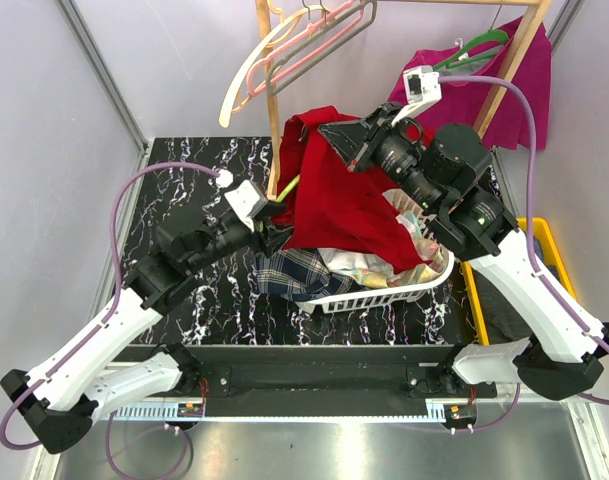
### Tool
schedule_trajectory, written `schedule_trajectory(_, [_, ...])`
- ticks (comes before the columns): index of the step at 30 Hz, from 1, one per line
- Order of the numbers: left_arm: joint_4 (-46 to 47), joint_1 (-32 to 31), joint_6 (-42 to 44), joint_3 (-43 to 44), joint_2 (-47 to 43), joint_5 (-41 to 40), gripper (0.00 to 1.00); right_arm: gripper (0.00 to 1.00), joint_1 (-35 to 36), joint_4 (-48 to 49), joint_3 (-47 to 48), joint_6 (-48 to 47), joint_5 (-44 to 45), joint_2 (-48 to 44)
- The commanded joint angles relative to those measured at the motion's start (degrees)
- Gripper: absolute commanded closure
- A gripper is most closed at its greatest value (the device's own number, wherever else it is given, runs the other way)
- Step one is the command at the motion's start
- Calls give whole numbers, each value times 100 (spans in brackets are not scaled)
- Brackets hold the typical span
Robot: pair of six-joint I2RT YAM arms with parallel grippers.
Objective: Remove the skirt from the hanger
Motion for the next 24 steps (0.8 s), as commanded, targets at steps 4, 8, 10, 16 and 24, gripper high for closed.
schedule_trajectory(4, [342,52,310,350,101,-148,44,100,106,981,193,45,-167,-318])
schedule_trajectory(8, [421,61,451,411,57,-333,39,100,150,972,123,-8,-176,-388])
schedule_trajectory(10, [351,70,233,569,-31,-211,27,100,150,963,79,-34,-123,-423])
schedule_trajectory(16, [281,70,-778,895,-426,912,25,100,159,955,26,-78,-62,-406])
schedule_trajectory(24, [-44,70,-1036,1027,-672,1373,30,100,150,946,-35,-70,-9,-415])
